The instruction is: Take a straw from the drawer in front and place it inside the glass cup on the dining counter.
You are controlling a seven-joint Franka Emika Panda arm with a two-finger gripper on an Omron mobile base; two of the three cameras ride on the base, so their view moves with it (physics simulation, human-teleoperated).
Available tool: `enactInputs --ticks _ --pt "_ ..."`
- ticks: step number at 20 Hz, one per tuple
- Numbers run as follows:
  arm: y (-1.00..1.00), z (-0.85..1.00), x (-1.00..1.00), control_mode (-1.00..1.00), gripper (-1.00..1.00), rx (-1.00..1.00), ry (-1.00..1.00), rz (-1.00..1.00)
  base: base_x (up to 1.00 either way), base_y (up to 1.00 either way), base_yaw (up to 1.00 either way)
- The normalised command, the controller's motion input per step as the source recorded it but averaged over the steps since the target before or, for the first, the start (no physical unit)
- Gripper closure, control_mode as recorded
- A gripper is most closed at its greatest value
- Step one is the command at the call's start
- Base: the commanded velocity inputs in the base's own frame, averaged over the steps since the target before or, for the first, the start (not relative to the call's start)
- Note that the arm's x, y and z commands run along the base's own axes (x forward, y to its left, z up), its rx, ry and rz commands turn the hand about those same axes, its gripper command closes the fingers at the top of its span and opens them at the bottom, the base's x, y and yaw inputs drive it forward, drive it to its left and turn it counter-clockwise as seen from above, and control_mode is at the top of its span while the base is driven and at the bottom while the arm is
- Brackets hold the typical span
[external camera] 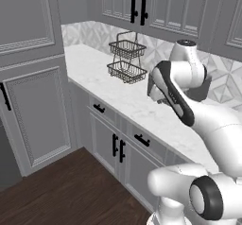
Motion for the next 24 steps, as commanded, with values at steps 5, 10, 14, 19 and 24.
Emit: enactInputs --ticks 5,10,14,19,24 --pt "0.68 -0.52 0.2 -1.0 -1.0 -0.24 0.0 0.01 0.0 0.0 0.0" --pt "0.78 -0.79 0.32 -1.0 -1.0 -0.32 0.0 0.0 0.0 0.0 0.0" --pt "0.74 -0.9 0.37 -1.0 -1.0 -0.37 0.0 0.0 0.0 0.0 0.0" --pt "0.35 -0.86 0.31 -1.0 -1.0 -0.34 0.0 0.0 0.0 0.0 0.0" --pt "-0.01 -0.74 0.52 -1.0 -1.0 -0.25 0.0 -0.01 0.0 0.0 0.0"
